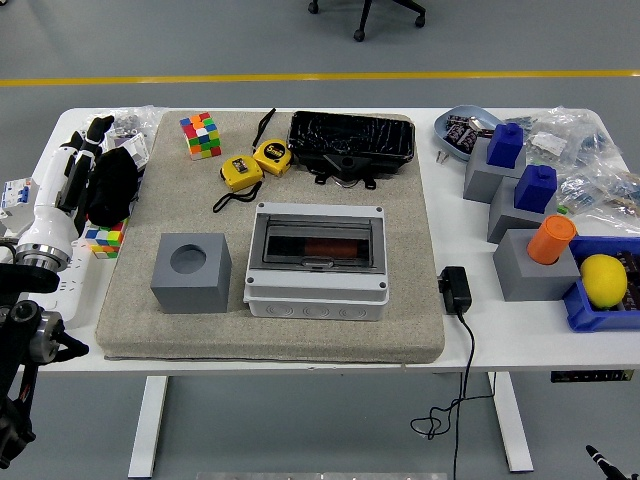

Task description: Fetch the battery,place it into the box,close the lid of the box

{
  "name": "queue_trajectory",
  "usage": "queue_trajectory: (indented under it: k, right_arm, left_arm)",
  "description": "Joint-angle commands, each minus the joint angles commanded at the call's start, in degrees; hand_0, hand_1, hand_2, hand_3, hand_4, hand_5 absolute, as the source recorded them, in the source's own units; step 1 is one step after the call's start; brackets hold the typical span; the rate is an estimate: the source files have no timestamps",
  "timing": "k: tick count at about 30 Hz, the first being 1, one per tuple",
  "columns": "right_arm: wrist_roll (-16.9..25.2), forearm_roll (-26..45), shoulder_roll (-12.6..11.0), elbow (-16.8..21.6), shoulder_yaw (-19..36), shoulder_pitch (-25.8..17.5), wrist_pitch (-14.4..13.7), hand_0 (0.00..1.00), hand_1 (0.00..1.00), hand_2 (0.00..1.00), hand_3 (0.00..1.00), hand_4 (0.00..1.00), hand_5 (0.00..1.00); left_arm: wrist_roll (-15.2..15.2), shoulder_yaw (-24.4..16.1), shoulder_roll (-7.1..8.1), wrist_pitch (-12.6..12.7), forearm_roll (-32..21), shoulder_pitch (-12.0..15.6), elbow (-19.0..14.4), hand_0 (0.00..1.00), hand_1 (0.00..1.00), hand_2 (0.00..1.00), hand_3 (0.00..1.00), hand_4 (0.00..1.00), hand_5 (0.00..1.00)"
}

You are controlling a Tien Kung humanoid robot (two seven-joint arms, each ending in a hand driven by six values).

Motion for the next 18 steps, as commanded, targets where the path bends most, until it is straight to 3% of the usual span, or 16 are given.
queue_trajectory:
  k: [7, 8, 18]
  right_arm:
    - [0.0, -0.1, 0.1, 0.0, 0.1, 0.0, 0.0, 0.791, 0.721, 0.717, 0.757, 0.998, 0.997]
    - [0.0, -0.1, 0.1, 0.0, 0.1, 0.1, 0.0, 0.791, 0.721, 0.716, 0.757, 0.998, 0.997]
    - [0.0, 0.2, -0.1, 0.0, -0.4, 0.0, 0.0, 0.791, 0.721, 0.717, 0.757, 0.998, 0.996]
  left_arm:
    - [1.5, -0.6, -0.01, -0.6, -0.5, 0.3, 0.5, 0.998, 0.993, 0.949, 0.912, 0.998, 0.998]
    - [1.8, -0.6, 0.07, -0.9, -0.4, 0.3, 0.5, 0.878, 0.867, 0.821, 0.807, 0.998, 0.998]
    - [2.6, -0.7, 0.26, -1.5, -2.5, 0.8, 0.7, 0.866, 0.846, 0.809, 0.794, 0.998, 0.998]
